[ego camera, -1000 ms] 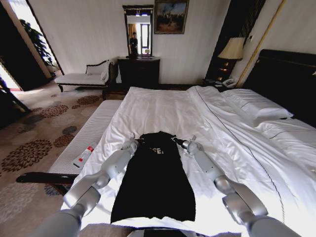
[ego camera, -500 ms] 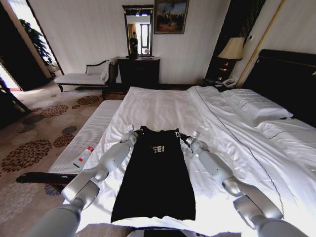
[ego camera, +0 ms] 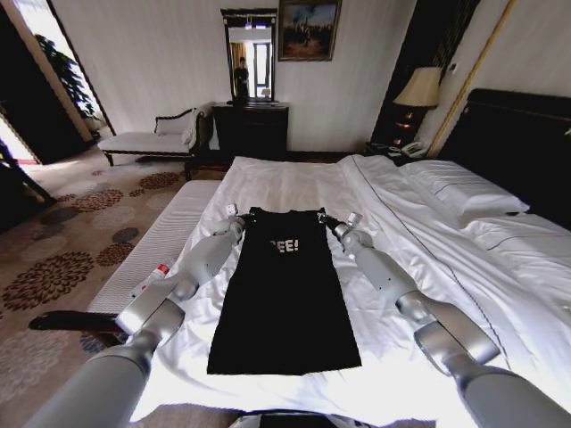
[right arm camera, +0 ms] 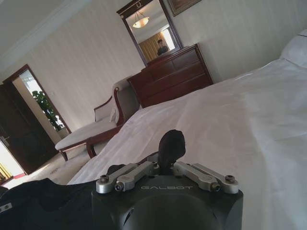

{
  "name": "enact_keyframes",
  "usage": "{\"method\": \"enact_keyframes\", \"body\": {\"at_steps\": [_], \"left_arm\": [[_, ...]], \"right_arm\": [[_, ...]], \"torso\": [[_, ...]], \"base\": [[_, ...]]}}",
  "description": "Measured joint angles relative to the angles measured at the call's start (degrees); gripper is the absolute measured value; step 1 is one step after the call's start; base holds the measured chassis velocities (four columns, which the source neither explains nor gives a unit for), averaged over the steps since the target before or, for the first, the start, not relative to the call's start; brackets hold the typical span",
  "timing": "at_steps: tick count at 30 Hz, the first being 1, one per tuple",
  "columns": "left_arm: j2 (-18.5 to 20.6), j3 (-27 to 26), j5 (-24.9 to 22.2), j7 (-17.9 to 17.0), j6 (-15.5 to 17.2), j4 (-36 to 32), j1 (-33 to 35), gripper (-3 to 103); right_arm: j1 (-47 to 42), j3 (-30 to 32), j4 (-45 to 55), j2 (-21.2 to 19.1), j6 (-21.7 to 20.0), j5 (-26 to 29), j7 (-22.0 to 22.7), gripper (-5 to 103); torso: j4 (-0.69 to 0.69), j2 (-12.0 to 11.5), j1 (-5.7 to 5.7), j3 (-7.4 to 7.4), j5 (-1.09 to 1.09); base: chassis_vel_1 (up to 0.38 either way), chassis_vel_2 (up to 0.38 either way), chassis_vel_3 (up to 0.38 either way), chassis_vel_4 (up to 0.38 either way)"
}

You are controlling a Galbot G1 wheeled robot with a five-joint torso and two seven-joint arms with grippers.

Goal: Fold the clothes on the bed.

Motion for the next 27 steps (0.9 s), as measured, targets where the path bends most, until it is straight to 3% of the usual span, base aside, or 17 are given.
{"method": "enact_keyframes", "body": {"at_steps": [5,11,18,22,27], "left_arm": [[-2.33,-1.40,3.53,1.65,-1.25,5.66,-3.78,2],[-3.12,-1.86,5.59,3.00,-1.95,7.96,-5.51,2],[-4.56,-4.52,8.08,3.63,-2.83,10.43,-6.89,2],[-4.74,-4.79,8.66,3.60,-2.97,10.37,-6.94,2],[-3.89,-3.21,7.40,2.11,-3.02,5.40,-3.90,2]], "right_arm": [[1.80,-1.02,-3.39,2.57,1.46,0.57,-1.16,1],[3.21,-0.67,-6.10,4.35,2.40,0.39,-0.94,1],[3.64,-0.14,-7.99,4.84,2.97,-0.12,-0.56,1],[3.24,-0.01,-7.70,4.45,3.23,-0.35,-0.59,1],[1.57,0.60,-5.08,2.76,4.13,-0.73,-1.19,1]], "torso": [[-0.04,0.00,0.00,-0.01,0.02],[0.02,0.00,0.00,-0.01,0.00],[-0.03,0.00,-0.01,-0.01,0.02],[-0.01,0.00,-0.01,0.00,0.02],[0.00,0.01,-0.01,-0.01,0.01]], "base": [[0.000,0.000,0.000,0.000],[0.000,0.000,0.000,0.000],[0.000,0.000,0.000,0.000],[0.000,0.000,0.000,0.000],[0.000,0.000,0.000,0.000]]}}
